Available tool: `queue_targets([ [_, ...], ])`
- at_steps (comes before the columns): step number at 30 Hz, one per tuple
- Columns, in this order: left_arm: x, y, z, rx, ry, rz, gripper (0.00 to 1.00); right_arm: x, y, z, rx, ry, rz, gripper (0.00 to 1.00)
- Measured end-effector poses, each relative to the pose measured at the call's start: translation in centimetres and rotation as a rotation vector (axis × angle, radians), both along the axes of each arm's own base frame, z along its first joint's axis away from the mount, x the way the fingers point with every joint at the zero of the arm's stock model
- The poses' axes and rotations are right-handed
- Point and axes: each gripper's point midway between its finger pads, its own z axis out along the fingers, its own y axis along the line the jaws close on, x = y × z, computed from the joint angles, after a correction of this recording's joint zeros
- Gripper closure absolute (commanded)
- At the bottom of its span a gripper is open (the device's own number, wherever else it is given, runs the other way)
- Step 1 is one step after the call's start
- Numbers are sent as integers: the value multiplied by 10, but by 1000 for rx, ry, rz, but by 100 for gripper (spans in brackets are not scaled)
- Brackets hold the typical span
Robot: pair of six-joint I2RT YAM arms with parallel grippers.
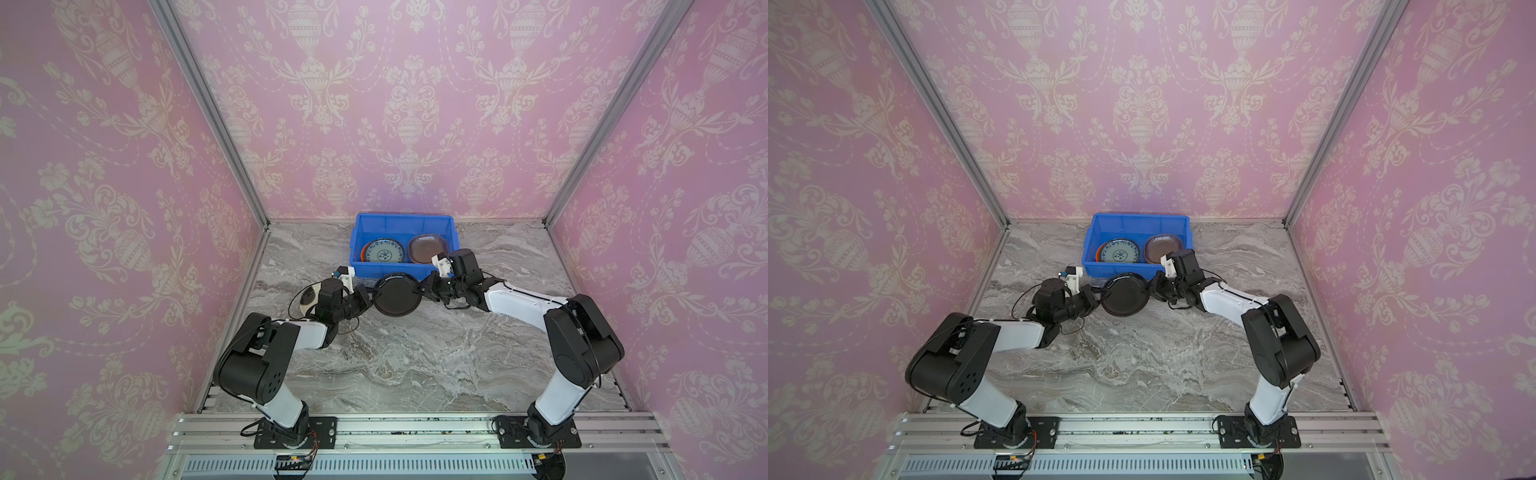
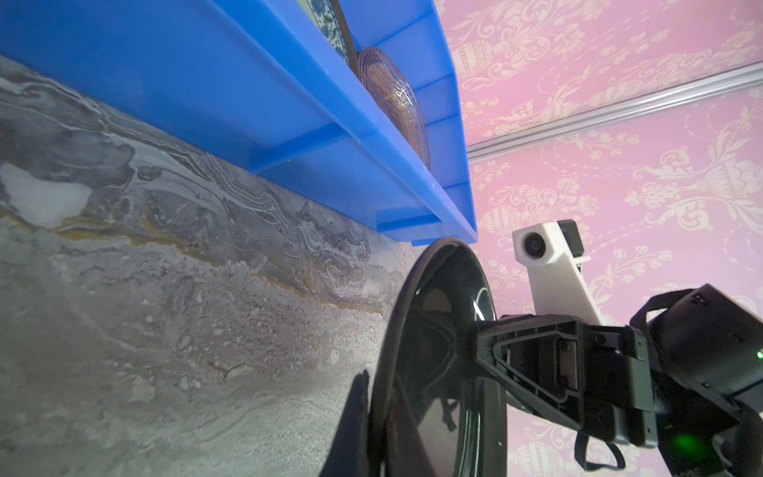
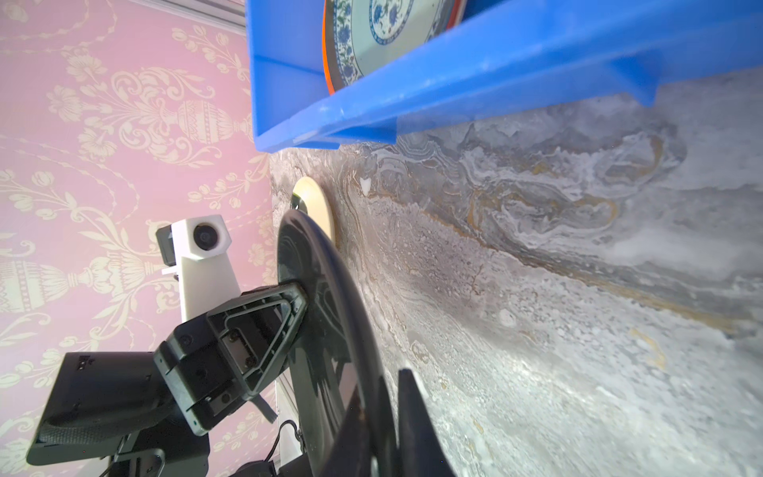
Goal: Place the plates into the plastic bin on the countertop
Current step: Place the plate in the plastic bin.
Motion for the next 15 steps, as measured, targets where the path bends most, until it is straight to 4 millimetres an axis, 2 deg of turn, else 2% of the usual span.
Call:
queue_targets([
  [2, 2, 2, -1, -7, 11, 10, 100, 1, 1, 0, -2, -15, 5, 100],
  [3, 2, 2, -1, -7, 12, 10, 78, 1, 1, 0, -1, -15, 7, 100],
  [4, 2, 2, -1, -7, 11, 10, 46, 1, 1, 0, 0, -13, 8, 100],
  [5, 2, 2, 0, -6, 5, 7, 30, 1, 1, -2, 0, -5, 5, 100],
  [6, 2, 0, 2, -7, -1, 1, 9, 2, 0, -3, 1, 2, 2, 100],
  [7, 0, 0, 4, -4, -6, -5, 1, 4, 1, -2, 4, 6, 0, 100],
  [10, -3, 2, 15, 13, -33, -10, 1, 19, 3, 13, 5, -7, -7, 100],
  [13, -8, 10, 31, 36, -80, 6, 1, 48, 5, 51, 5, -88, -23, 100],
  [15, -9, 16, 54, 50, -153, 20, 1, 70, 6, 77, -10, -153, -35, 100],
])
